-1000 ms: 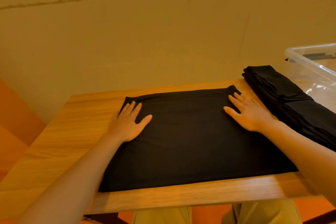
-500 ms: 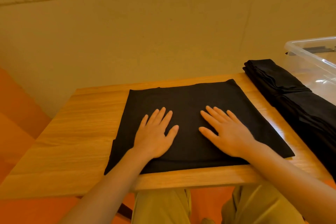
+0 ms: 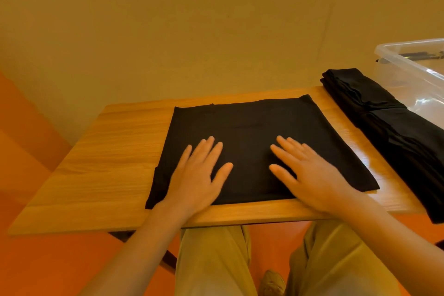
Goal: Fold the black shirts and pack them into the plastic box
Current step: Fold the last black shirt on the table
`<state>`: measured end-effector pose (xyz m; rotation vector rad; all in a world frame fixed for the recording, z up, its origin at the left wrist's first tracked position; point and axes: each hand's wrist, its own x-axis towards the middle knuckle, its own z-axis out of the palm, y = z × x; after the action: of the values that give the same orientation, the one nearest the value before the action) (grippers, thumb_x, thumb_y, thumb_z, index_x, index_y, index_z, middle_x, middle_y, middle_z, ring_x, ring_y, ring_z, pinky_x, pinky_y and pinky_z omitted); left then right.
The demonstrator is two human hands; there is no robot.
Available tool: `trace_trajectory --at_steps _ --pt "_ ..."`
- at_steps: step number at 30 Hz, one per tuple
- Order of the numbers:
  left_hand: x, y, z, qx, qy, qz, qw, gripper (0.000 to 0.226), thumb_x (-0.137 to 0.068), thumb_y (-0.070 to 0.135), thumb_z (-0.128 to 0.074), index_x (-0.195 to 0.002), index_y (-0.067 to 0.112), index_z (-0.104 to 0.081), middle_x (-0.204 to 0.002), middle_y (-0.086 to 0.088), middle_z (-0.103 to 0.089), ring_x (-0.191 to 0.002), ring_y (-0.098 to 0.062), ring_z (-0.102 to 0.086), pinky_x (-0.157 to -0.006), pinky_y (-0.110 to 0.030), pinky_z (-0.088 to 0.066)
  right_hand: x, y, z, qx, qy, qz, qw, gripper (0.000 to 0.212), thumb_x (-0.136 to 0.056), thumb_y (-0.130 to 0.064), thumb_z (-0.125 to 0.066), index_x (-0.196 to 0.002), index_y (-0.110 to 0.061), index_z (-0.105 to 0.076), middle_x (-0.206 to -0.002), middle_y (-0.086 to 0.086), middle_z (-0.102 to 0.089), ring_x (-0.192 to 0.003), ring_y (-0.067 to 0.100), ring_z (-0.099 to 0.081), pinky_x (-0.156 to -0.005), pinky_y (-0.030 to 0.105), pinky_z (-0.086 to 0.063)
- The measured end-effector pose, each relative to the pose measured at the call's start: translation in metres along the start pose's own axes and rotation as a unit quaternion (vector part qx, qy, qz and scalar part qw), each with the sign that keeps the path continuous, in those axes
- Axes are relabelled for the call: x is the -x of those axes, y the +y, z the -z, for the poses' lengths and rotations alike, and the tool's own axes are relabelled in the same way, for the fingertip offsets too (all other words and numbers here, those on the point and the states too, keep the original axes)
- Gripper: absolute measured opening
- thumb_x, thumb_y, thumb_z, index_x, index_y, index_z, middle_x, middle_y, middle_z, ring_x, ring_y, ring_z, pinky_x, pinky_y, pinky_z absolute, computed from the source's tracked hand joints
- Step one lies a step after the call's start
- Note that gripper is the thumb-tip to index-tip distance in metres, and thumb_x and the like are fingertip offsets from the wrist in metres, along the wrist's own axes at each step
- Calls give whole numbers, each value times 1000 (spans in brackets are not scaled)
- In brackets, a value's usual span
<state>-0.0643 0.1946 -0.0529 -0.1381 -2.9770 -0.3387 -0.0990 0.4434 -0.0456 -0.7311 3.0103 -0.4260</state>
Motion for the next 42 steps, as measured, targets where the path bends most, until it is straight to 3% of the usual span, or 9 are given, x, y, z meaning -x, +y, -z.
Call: trace_trajectory --at_steps 6,17,24,28,30,32,34,37,42 --pt "39 -31 -6 -49 -44 20 998 86 -73 81 11 -149 42 4 -158 18 12 -143 0 17 -120 -33 5 40 22 -3 59 -37 -22 997 81 -69 -78 15 -143 -47 13 -151 -22 21 -138 -1 25 -113 27 17" --pt "52 -52 3 -56 -44 26 997 83 -71 82 7 -144 44 8 -152 20 15 -143 0 16 -115 -26 10 62 52 6 74 -22 -86 993 89 -66 -81 13 -143 -36 17 -148 -20 22 -134 -3 24 -105 17 17" --pt "76 -64 2 3 7 -15 1000 72 -84 76 -8 -146 40 -17 -154 21 -10 -143 7 1 -115 -21 -3 82 57 1 82 36 -66 994 84 -74 -79 7 -145 -34 3 -150 -18 8 -137 0 11 -110 21 5" --pt "104 -80 4 17 67 -105 992 63 -91 64 -36 -140 25 -45 -148 9 -38 -141 9 -15 -116 -16 -14 106 70 1 79 42 7 996 76 -84 -78 -16 -147 -35 -18 -153 -13 -16 -140 9 -15 -110 35 -26" --pt "113 -87 6 26 76 -140 987 57 -92 55 -44 -137 20 -50 -145 3 -45 -139 -4 -33 -117 -19 -18 114 78 1 90 79 59 991 63 -88 -61 -38 -144 -32 -29 -148 -4 -38 -133 16 -36 -94 39 -48" --pt "117 -91 7 17 94 -158 983 48 -89 34 -63 -133 18 -54 -141 1 -50 -133 -13 -44 -116 -21 -23 119 84 -1 83 106 95 986 54 -89 -43 -45 -140 -26 -37 -141 0 -49 -127 16 -44 -88 35 -50" --pt "120 -93 7 17 96 -151 984 61 -71 8 -81 -127 16 -60 -135 1 -56 -128 -14 -49 -114 -18 -26 122 88 -1 75 129 116 982 44 -98 -43 -35 -137 -25 -43 -139 -2 -49 -128 12 -42 -90 33 -46" --pt "124 -92 14 34 100 -134 985 63 -63 -7 -82 -120 16 -65 -128 2 -61 -124 -11 -53 -110 -17 -30 125 89 0 56 133 128 981 54 -99 -51 -18 -132 -24 -52 -136 -7 -50 -125 8 -44 -93 33 -44" --pt "131 -95 27 109 140 -92 980 51 -71 -12 -75 -111 19 -69 -115 10 -65 -115 15 -49 -99 -4 -36 131 90 8 -9 122 96 988 64 -94 -65 -20 -119 -24 -63 -124 -6 -62 -114 8 -57 -90 22 -50"
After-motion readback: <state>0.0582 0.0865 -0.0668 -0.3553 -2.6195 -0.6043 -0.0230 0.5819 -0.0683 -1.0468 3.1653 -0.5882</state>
